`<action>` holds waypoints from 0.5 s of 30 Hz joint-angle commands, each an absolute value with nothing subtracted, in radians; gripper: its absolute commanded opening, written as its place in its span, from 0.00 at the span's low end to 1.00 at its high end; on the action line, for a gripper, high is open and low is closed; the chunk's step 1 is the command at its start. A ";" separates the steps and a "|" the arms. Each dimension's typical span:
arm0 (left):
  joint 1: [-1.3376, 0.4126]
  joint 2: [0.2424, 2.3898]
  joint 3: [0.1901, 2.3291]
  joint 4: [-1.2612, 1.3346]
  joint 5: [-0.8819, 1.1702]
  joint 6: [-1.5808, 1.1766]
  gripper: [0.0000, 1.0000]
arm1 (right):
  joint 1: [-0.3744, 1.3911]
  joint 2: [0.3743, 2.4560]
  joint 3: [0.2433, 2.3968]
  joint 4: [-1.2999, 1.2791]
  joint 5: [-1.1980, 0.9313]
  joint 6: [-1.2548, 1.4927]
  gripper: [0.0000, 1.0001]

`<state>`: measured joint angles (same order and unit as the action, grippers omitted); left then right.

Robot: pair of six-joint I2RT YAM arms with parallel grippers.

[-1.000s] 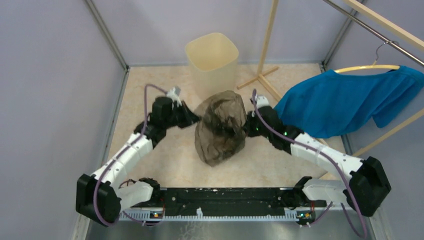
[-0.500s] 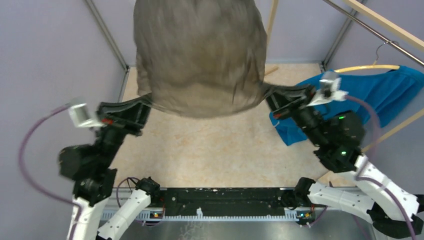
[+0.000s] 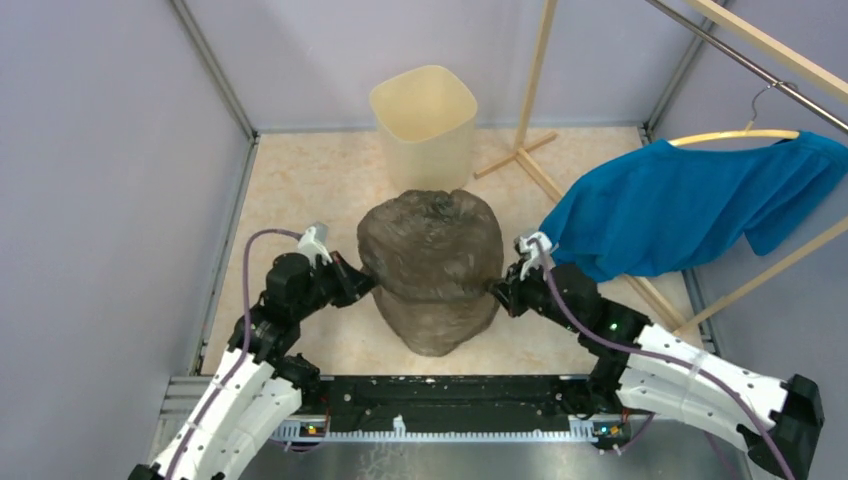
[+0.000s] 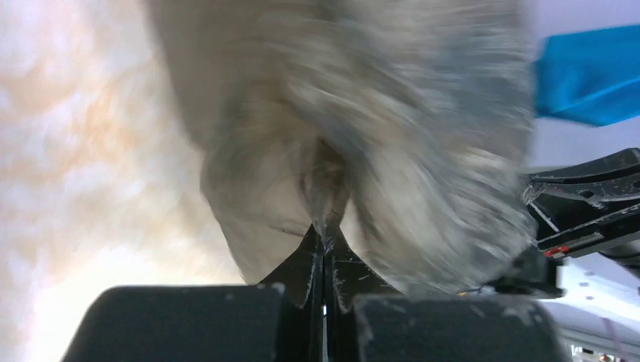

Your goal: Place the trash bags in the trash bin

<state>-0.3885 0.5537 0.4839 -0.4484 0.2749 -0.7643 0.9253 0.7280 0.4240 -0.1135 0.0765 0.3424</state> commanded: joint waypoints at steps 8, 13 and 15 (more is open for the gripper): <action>-0.389 0.660 1.236 -0.410 0.275 -0.575 0.00 | 0.926 0.715 1.092 -0.184 0.144 0.158 0.00; -0.389 0.602 1.181 -0.410 0.218 -0.536 0.00 | 0.927 0.670 0.992 -0.127 0.213 0.155 0.00; -0.389 0.579 1.121 -0.421 0.247 -0.542 0.00 | 0.927 0.667 0.945 -0.153 0.211 0.172 0.00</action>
<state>-0.3885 0.5770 1.2190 -0.3641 0.2451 -0.5789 0.9253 0.6422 1.0363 -0.0952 0.1661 0.1795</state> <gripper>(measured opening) 0.006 0.003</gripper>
